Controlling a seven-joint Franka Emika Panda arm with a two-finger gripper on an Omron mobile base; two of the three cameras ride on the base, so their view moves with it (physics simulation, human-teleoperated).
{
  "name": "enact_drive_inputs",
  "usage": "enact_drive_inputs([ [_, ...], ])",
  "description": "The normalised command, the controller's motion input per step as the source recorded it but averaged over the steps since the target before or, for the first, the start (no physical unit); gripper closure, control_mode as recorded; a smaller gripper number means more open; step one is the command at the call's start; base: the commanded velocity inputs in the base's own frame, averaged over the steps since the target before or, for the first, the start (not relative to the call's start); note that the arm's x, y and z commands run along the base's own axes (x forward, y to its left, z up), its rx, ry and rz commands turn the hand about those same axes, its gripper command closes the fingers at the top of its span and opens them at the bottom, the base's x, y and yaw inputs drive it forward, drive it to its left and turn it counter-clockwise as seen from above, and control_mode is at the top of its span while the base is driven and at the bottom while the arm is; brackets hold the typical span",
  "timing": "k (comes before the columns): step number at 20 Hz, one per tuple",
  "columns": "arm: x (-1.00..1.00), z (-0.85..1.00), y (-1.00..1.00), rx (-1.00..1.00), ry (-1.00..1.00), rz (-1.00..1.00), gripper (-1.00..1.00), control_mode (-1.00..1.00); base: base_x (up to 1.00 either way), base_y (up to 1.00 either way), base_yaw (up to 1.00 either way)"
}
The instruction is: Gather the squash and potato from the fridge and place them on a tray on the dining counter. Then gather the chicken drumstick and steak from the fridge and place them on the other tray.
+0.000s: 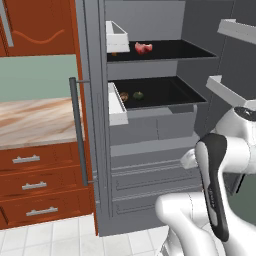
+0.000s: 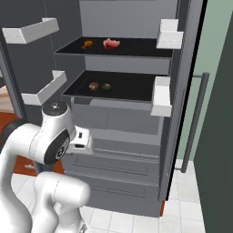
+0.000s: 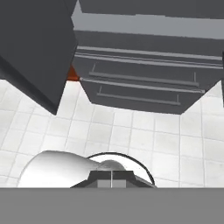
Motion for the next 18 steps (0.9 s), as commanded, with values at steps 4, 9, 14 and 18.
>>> enact_drive_inputs([
  [4,-0.66,-0.13,0.11,0.0,-0.28,-0.1,1.0,-1.0,0.0,0.0,0.0],
  [9,-0.13,-0.18,0.22,0.0,-0.33,0.0,-1.0,-1.0,0.0,0.0,0.0],
  [14,-0.01,-0.08,0.01,0.0,-0.12,0.0,-1.0,-1.0,0.0,0.0,0.0],
  [18,0.0,-0.1,0.04,-0.03,0.0,-0.01,-1.0,-1.0,0.0,0.0,0.0],
])
